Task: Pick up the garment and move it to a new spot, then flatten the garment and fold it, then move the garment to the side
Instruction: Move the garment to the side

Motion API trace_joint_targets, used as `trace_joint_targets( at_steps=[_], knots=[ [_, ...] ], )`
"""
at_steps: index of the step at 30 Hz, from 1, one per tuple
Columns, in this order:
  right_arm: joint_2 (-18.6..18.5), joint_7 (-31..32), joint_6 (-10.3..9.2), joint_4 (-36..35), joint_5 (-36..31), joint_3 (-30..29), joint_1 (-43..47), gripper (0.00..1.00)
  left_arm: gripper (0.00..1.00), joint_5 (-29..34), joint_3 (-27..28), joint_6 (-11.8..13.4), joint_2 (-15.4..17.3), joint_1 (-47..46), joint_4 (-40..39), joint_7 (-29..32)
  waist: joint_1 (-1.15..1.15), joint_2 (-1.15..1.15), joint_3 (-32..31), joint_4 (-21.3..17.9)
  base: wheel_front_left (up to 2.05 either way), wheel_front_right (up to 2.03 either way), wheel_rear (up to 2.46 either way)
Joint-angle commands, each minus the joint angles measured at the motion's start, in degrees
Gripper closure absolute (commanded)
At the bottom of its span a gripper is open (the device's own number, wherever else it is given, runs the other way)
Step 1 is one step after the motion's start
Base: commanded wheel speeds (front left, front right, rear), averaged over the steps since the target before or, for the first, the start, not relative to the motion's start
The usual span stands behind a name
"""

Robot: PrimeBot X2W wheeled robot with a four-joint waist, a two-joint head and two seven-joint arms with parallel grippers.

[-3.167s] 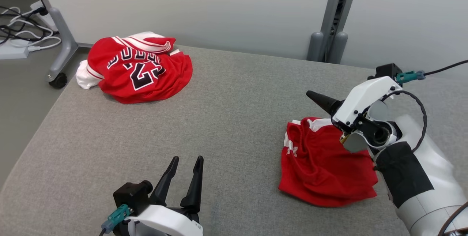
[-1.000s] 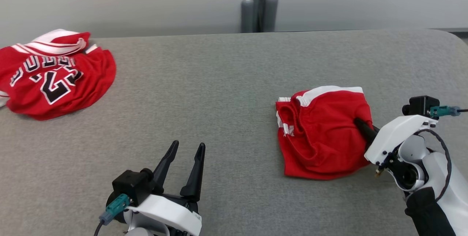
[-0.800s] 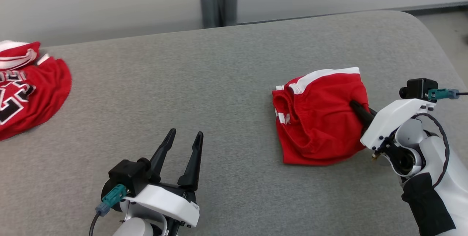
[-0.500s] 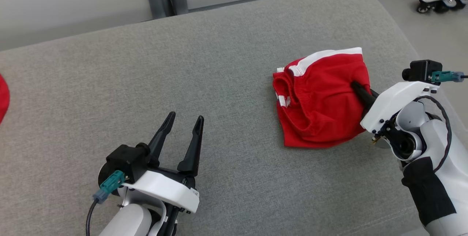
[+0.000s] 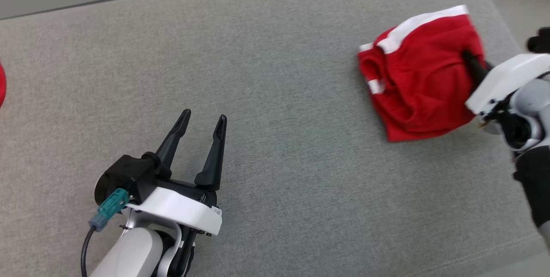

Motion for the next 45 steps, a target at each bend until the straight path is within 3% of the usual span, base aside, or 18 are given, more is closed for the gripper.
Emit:
trace_joint_targets(
  at_steps=[1, 10, 20, 22, 23, 24, 35, 45],
  knots=[
    [-1.8, -0.9, 0.01, 1.1, -0.2, -0.6, -1.3, 1.0, 0.0, 0.6, 0.2, 0.3, 0.7, -0.9, -0.9, 0.3, 0.0, 0.0, 1.1, 1.3, 0.0, 0.0, 0.0],
    [-7.8, -3.7, 0.01, 8.1, -4.0, -1.4, -6.5, 1.0, 0.0, 1.9, 0.3, 1.6, 2.9, -1.6, -5.6, 2.5, 0.0, 0.0, 4.5, 4.1, 0.0, 0.0, 0.0],
    [-10.8, -8.7, 0.0, 16.0, -11.4, 1.6, -11.5, 0.98, 0.0, 3.2, -0.7, 2.7, 3.9, -2.3, -8.8, 4.9, 0.0, 0.0, 6.9, 5.4, 0.0, 0.0, 0.0],
    [-11.3, -10.3, 0.0, 17.5, -13.6, 2.6, -12.0, 0.54, 0.0, 3.4, -0.9, 2.9, 4.0, -2.4, -9.1, 5.2, 0.0, 0.0, 7.2, 5.6, 0.0, 0.0, 0.0],
    [-11.4, -11.2, 0.0, 18.4, -14.3, 2.8, -12.2, 0.13, 0.0, 3.5, -0.9, 3.0, 4.1, -2.4, -9.2, 5.4, 0.0, 0.0, 7.2, 5.7, 0.0, 0.0, 0.0],
    [-11.3, -12.0, 0.0, 19.2, -14.8, 2.9, -12.3, 0.0, 0.0, 3.4, -1.0, 2.9, 4.1, -2.4, -9.3, 5.4, 0.0, 0.0, 7.3, 5.7, 0.0, 0.0, 0.0],
    [-12.0, -18.1, 0.0, 23.7, -22.1, 4.9, -11.8, 0.0, 0.0, 2.9, -1.0, 3.2, 4.7, -1.5, -9.3, 5.9, 0.0, 0.0, 6.6, 5.4, 0.0, 0.0, 0.0],
    [-9.0, -23.0, 0.0, 19.6, -17.0, 5.9, -9.1, 0.0, 0.0, 0.7, -0.3, 2.7, 4.2, -0.3, -6.4, 4.8, 0.0, 0.0, 1.8, 5.4, 0.0, 0.0, 0.0]
  ],
)
